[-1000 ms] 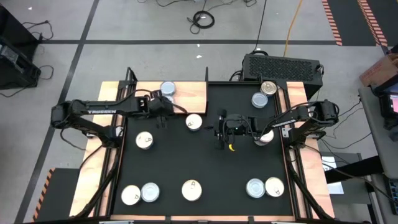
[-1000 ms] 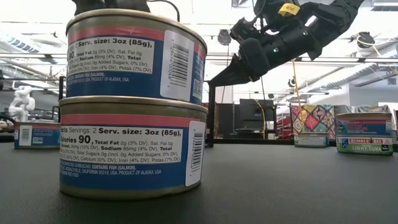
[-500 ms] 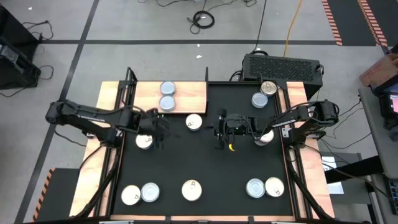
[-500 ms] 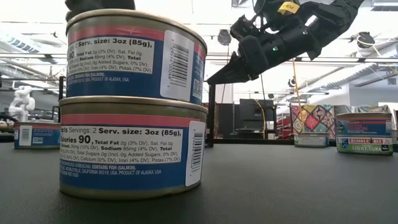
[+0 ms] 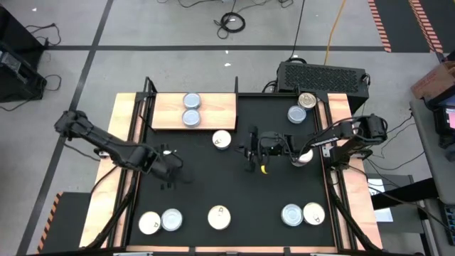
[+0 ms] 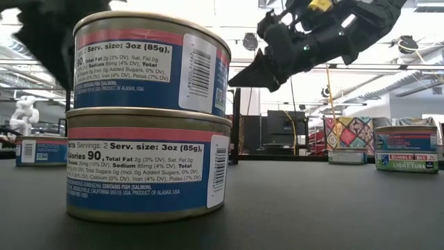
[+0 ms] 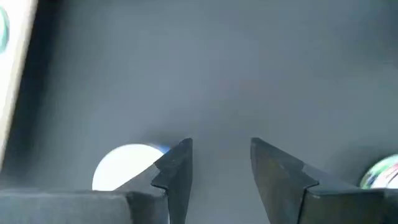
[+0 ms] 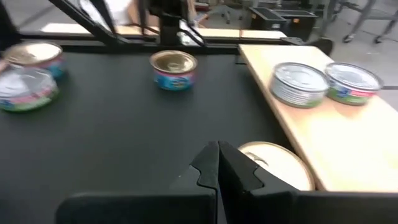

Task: Stack canned seafood by type on shelf
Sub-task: Put the blue tuna can on the shelf

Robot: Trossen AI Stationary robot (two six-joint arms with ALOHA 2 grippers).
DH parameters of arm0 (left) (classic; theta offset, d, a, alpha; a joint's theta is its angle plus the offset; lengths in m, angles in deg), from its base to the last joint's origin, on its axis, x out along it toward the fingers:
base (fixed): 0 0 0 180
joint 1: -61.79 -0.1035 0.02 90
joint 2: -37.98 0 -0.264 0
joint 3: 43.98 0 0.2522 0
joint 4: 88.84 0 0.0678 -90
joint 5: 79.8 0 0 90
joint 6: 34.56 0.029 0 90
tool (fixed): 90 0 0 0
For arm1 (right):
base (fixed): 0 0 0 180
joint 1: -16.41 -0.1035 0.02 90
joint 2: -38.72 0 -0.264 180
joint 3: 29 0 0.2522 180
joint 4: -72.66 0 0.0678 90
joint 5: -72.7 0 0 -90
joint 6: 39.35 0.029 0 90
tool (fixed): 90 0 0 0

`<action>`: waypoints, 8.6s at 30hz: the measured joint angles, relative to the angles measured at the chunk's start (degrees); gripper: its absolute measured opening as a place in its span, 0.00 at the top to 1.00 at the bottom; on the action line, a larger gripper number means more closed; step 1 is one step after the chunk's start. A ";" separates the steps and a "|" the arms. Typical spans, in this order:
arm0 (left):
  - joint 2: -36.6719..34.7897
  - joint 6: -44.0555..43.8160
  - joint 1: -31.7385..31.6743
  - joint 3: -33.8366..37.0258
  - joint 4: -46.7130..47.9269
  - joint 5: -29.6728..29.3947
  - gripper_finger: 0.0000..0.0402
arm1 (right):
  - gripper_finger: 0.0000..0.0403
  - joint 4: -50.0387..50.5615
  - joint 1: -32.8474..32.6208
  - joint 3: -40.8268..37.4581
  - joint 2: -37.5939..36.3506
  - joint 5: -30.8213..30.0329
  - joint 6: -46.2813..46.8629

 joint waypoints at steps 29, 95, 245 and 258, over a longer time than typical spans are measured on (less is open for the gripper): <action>6.12 -8.56 5.71 14.69 -4.23 -9.05 0.60 | 1.00 -1.35 -5.68 0.00 0.00 -0.76 2.99; 8.52 1.35 -1.03 0.79 9.10 -23.34 0.98 | 1.00 -1.39 -5.68 0.00 0.00 -0.48 1.98; 0.04 10.27 -2.04 6.06 -3.97 35.39 0.65 | 1.00 -0.08 -5.31 0.00 0.00 -0.19 -0.41; 0.38 8.76 7.38 9.71 -17.23 40.71 0.65 | 1.00 -0.05 -5.31 0.00 0.00 -0.21 -1.03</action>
